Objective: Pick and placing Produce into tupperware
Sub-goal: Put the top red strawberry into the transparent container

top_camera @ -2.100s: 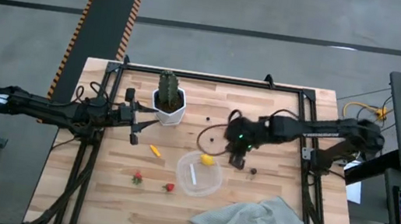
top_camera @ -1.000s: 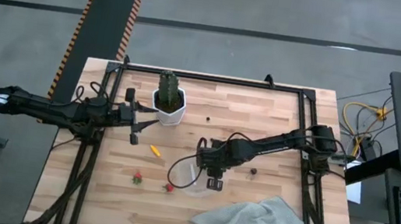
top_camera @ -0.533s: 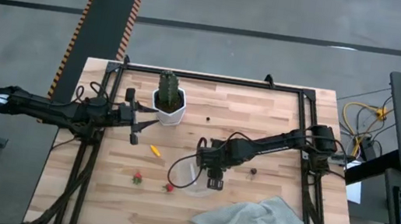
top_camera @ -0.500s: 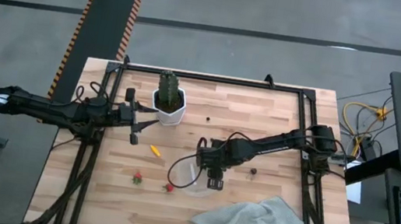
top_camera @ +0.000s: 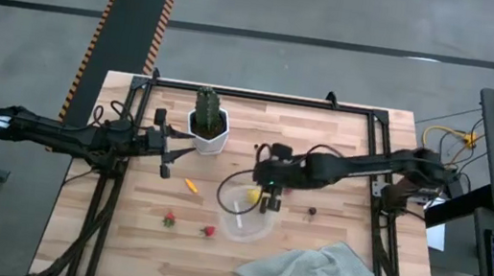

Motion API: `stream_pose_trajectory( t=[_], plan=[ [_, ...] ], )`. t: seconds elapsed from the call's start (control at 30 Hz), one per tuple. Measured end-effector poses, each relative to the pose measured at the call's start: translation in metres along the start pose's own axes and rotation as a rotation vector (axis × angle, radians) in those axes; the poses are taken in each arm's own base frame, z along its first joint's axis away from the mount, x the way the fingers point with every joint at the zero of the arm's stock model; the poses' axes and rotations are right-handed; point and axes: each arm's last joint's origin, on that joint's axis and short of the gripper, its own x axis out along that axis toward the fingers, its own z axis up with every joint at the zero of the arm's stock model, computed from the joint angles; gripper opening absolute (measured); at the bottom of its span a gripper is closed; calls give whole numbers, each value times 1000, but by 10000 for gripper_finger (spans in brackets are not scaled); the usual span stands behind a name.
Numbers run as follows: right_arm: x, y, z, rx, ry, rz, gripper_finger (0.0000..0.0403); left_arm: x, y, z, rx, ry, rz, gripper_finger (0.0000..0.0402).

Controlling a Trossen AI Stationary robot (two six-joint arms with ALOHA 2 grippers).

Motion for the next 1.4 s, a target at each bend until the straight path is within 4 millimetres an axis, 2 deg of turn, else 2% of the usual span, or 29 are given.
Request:
stream_pose_trajectory(
  t=[0.13, 0.23, 0.37, 0.5, 0.7, 1.1, 1.4],
  plan=[
    [-22, -11, -12, 19, -32, -4, 112, 1, 0, -1, 1, 8, -2, 135],
    [-28, -13, -28, -2, -28, -4, 125, 2, -1, -2, 4, 17, -5, 135],
    [-18, -13, -57, 2, -13, -3, 155, 3, -2, -3, 8, 25, -6, 135],
    [1, -10, -84, 21, -27, 8, 185, 4, -2, -4, 8, 30, -7, 135],
    [17, -7, -108, 42, -23, 6, 200, 7, -4, -6, 13, 47, -11, 135],
    [44, -1, -127, 37, -39, 15, 192, 8, -4, -7, 16, 55, -13, 135],
    [57, 2, -131, 35, -13, 22, 189, 9, -4, -6, 14, 47, -11, 135]
  ],
)
